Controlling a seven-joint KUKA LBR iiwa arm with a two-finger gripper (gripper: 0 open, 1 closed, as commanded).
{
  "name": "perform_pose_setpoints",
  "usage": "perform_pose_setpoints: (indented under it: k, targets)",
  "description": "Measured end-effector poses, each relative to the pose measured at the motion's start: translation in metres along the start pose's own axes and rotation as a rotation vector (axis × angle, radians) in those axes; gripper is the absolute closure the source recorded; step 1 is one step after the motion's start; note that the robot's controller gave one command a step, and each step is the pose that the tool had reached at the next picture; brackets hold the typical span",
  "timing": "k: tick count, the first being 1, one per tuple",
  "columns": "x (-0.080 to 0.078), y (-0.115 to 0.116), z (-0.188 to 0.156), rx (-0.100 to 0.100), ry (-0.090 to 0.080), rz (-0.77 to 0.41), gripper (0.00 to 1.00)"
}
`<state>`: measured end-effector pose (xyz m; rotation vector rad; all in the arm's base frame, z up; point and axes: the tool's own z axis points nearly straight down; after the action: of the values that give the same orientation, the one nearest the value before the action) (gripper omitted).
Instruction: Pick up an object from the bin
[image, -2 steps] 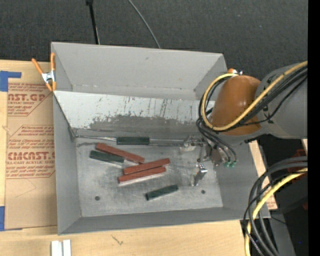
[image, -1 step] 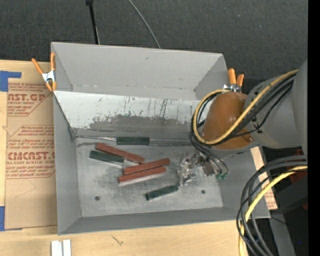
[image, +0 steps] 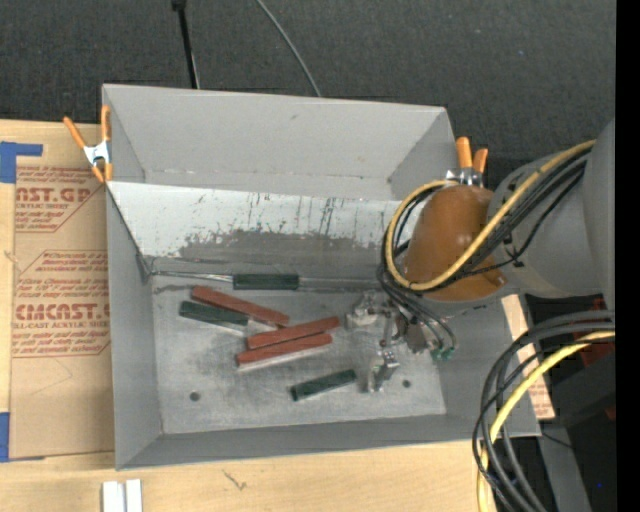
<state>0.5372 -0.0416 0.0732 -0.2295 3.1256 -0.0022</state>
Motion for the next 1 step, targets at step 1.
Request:
perform_pose_setpoints:
  k: [1]
  targets:
    - [-0.0001,0.0000,0.0000,0.000,0.000,0.001,0.00]
